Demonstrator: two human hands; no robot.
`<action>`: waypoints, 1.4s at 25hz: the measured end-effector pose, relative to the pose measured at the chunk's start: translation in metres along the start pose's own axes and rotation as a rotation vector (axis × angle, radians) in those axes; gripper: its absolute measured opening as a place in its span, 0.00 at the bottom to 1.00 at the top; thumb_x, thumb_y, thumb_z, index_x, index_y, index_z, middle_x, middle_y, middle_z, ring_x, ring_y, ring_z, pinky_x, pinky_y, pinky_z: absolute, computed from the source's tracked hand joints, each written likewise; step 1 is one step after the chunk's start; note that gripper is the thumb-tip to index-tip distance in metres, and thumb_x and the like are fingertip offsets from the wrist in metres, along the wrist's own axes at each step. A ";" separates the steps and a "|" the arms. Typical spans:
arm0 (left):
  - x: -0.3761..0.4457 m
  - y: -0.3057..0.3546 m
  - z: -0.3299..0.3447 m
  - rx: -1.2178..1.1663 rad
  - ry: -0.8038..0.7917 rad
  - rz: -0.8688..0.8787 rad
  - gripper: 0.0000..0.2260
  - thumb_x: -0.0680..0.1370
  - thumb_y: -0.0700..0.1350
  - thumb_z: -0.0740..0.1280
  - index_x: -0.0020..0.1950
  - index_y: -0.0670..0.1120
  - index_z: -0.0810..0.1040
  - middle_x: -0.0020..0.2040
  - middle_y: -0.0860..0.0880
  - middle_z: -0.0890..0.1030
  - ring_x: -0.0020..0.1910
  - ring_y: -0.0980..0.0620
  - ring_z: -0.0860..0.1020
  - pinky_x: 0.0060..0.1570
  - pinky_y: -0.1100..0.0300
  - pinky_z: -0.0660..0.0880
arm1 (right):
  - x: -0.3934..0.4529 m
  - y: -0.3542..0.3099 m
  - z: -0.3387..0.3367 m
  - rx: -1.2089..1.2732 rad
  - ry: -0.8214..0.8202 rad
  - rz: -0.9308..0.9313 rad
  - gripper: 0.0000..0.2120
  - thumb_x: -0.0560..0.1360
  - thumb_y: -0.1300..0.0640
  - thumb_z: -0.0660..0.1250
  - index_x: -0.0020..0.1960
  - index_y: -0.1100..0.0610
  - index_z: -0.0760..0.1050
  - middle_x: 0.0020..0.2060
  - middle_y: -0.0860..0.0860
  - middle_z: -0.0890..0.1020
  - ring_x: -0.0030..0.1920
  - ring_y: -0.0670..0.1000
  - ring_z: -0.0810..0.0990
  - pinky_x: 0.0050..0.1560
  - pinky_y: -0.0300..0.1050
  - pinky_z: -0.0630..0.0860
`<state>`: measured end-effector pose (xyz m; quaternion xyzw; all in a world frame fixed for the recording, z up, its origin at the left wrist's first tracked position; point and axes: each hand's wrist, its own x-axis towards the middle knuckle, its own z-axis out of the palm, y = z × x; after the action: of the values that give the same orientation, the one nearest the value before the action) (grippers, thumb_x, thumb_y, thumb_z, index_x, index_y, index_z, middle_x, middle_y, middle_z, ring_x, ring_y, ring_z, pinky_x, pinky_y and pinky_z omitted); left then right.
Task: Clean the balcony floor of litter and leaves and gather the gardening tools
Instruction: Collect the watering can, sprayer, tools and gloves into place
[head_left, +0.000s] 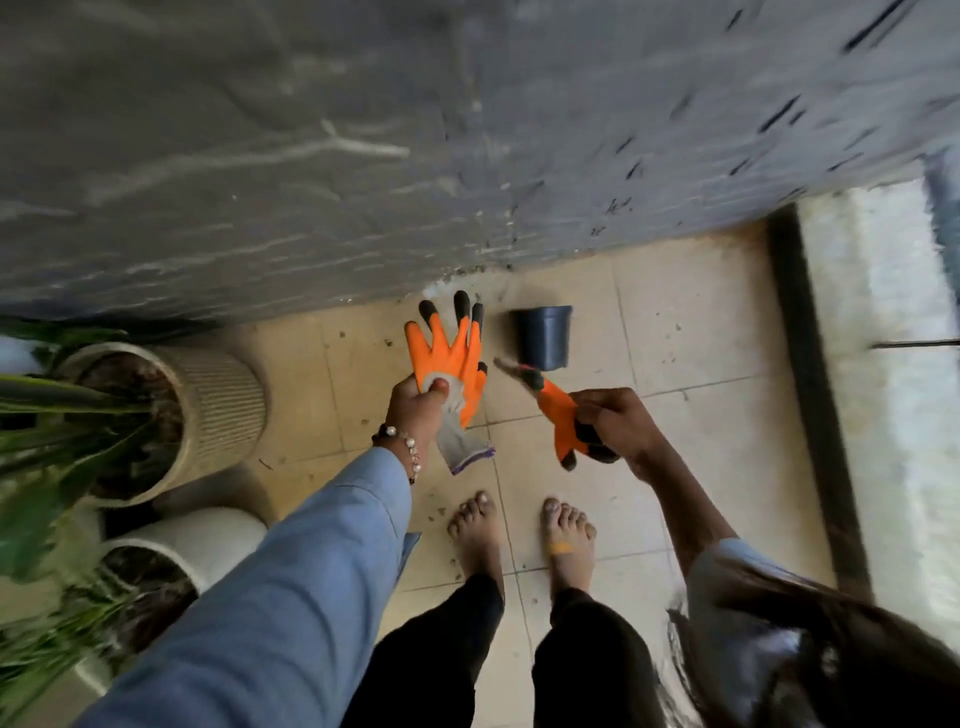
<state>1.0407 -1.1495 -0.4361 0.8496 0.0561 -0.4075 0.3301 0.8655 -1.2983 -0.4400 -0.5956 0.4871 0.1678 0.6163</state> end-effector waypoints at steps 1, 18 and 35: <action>-0.021 0.017 -0.015 -0.072 -0.084 0.022 0.17 0.79 0.40 0.61 0.68 0.51 0.74 0.60 0.52 0.77 0.63 0.51 0.74 0.65 0.56 0.68 | -0.034 -0.022 -0.010 0.086 -0.073 -0.004 0.10 0.72 0.67 0.59 0.41 0.68 0.78 0.24 0.57 0.71 0.25 0.52 0.67 0.27 0.40 0.63; -0.357 0.184 -0.087 -0.204 -0.952 -0.002 0.16 0.77 0.57 0.64 0.47 0.45 0.81 0.45 0.43 0.83 0.41 0.47 0.81 0.52 0.52 0.75 | -0.435 -0.158 -0.121 0.932 0.427 -0.214 0.21 0.74 0.37 0.63 0.46 0.55 0.80 0.37 0.54 0.83 0.33 0.49 0.81 0.31 0.41 0.77; -0.640 -0.029 0.065 0.729 -1.157 0.739 0.15 0.70 0.51 0.72 0.50 0.43 0.80 0.48 0.45 0.84 0.49 0.45 0.81 0.51 0.50 0.79 | -0.678 0.144 0.009 1.992 1.064 0.017 0.05 0.75 0.67 0.66 0.41 0.60 0.75 0.34 0.54 0.80 0.31 0.51 0.79 0.30 0.43 0.76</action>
<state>0.5640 -1.0554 -0.0133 0.5201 -0.5498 -0.6424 0.1210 0.4380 -1.0035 0.0186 0.1685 0.6086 -0.5661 0.5299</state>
